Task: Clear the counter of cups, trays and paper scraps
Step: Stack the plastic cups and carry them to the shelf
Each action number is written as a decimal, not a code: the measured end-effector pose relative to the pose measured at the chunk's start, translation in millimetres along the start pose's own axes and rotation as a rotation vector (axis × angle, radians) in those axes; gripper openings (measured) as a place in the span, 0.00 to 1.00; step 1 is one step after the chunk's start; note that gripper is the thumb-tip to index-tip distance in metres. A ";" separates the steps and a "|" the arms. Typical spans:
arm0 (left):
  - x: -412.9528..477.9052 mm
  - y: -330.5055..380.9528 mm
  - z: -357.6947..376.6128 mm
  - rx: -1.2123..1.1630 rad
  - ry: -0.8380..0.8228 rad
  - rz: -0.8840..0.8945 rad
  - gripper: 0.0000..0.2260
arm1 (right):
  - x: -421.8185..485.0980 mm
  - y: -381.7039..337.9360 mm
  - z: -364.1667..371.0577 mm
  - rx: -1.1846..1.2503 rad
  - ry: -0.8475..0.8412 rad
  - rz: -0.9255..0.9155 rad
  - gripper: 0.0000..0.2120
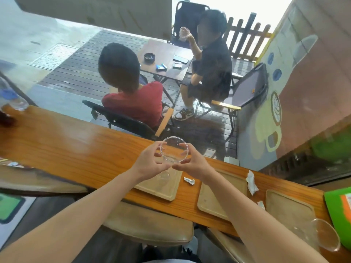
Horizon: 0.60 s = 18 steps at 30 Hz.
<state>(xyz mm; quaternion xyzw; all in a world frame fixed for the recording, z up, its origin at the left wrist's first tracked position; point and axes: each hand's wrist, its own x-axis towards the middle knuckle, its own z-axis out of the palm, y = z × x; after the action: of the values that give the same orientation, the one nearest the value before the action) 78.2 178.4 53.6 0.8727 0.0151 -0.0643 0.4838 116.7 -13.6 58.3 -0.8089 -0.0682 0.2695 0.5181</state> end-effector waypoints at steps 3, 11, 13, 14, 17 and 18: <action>-1.7 -9.6 0.4 0.033 -0.024 -0.021 0.32 | 2.6 2.4 5.8 -0.022 -0.024 0.044 0.34; -4.9 -35.8 7.6 0.088 -0.118 -0.092 0.36 | 13.0 18.9 26.2 -0.066 -0.019 0.152 0.35; -5.9 -42.6 10.9 0.115 -0.127 -0.111 0.36 | 13.8 23.9 33.4 -0.135 -0.015 0.162 0.34; -6.3 -46.0 12.7 0.122 -0.128 -0.117 0.36 | 14.1 26.4 37.4 -0.181 -0.010 0.162 0.34; -6.6 -53.9 18.3 0.151 -0.133 -0.131 0.36 | 16.4 34.4 47.9 -0.281 0.016 0.137 0.34; -5.9 -56.1 19.8 0.164 -0.140 -0.141 0.35 | 18.0 36.8 50.4 -0.300 0.021 0.129 0.34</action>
<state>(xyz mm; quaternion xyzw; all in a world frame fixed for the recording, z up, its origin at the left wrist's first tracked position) 65.5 191.7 -3.3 0.8995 0.0374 -0.1597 0.4049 100.1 17.0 3.5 -0.8827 -0.0501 0.2805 0.3736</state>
